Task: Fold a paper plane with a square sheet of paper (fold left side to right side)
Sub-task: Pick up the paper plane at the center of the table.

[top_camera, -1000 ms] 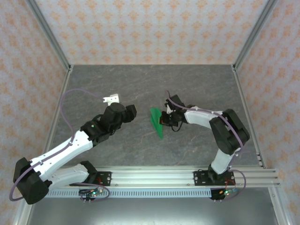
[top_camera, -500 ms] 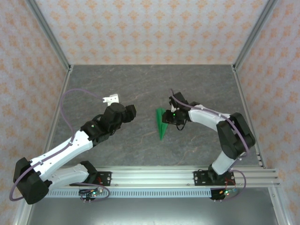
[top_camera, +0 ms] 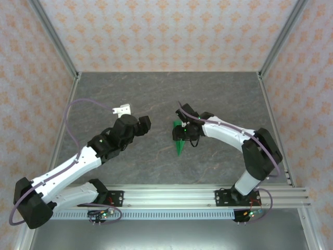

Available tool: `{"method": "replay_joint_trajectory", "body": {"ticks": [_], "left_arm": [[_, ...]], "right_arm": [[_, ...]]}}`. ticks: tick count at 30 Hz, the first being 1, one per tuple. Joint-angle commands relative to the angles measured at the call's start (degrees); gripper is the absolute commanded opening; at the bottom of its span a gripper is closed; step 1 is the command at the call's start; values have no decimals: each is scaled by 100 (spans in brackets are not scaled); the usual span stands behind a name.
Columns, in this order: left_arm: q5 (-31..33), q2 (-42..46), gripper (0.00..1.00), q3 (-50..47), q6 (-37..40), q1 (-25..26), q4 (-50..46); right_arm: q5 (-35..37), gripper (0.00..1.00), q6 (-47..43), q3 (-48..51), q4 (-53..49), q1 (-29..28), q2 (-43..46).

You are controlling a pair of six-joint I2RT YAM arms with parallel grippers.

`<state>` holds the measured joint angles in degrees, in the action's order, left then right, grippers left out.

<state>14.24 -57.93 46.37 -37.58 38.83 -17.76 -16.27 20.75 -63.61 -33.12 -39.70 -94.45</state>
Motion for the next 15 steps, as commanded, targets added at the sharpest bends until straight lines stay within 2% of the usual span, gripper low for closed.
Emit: {"method": "replay_joint_trajectory", "body": {"ticks": [1,15], "left_arm": [[333,145,79,-108,41,-60,22],[426,203,80,-119,24,-60,-63]], "right_arm": [[143,55,77,-234,-197,-63,-212],[186,40,105,-371,-165,-117,-700]]}}
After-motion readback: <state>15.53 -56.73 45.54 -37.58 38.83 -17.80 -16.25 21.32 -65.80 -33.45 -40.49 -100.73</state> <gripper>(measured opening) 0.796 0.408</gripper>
